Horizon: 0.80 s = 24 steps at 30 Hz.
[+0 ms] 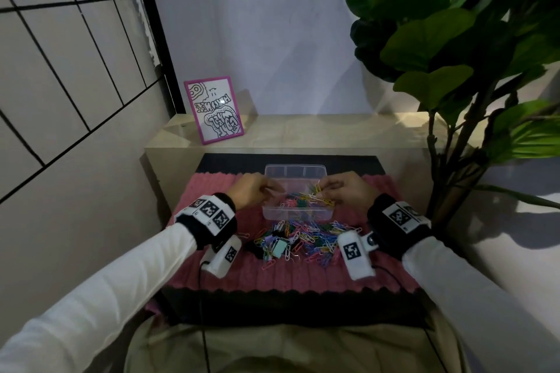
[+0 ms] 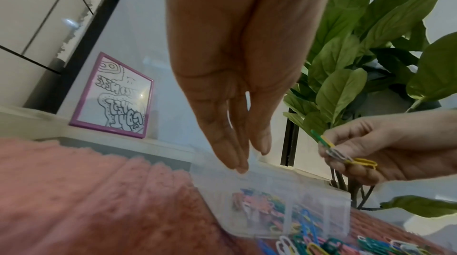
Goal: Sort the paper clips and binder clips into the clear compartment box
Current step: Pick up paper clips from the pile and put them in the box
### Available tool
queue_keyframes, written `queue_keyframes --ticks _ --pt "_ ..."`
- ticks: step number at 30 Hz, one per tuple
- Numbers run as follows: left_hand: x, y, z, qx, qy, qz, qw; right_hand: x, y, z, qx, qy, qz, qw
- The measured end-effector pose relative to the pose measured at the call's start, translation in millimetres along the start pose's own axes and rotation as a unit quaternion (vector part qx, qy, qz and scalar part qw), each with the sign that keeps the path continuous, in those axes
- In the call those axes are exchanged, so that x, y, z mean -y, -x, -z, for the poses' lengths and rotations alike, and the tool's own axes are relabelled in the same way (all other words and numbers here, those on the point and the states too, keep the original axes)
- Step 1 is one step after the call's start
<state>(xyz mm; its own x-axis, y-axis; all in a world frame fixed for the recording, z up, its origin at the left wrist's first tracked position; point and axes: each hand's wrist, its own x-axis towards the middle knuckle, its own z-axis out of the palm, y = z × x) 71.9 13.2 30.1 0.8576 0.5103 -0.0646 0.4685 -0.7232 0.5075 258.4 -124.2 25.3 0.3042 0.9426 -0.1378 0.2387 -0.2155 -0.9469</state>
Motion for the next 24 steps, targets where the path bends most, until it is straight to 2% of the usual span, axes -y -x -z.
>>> queue_keyframes --ticks 4,8,10,12,15,18,20,24 --pt "19 30 13 0.023 0.004 -0.001 1.0 2 -13 -9 0.001 0.06 -0.011 0.998" --pt "33 59 25 -0.017 0.031 0.036 0.999 14 -28 -20 -0.019 0.113 -0.01 0.993" --pt "34 70 24 -0.017 0.053 0.039 0.998 21 -33 -26 -0.029 0.152 -0.001 0.988" --pt "31 78 17 0.012 0.06 0.03 0.998 25 -36 -31 -0.036 0.226 0.009 0.973" --pt "22 77 1 0.048 0.008 0.008 0.999 26 -37 -39 -0.042 0.337 0.031 0.94" --pt "15 64 -12 0.063 -0.017 0.003 0.998 27 -26 -46 -0.057 0.375 0.053 0.924" --pt "14 53 -21 0.095 -0.013 0.017 0.995 27 -19 -51 -0.06 0.384 0.089 0.917" --pt "17 36 -31 0.143 -0.022 0.039 0.989 22 -9 -55 -0.014 0.377 0.161 0.912"
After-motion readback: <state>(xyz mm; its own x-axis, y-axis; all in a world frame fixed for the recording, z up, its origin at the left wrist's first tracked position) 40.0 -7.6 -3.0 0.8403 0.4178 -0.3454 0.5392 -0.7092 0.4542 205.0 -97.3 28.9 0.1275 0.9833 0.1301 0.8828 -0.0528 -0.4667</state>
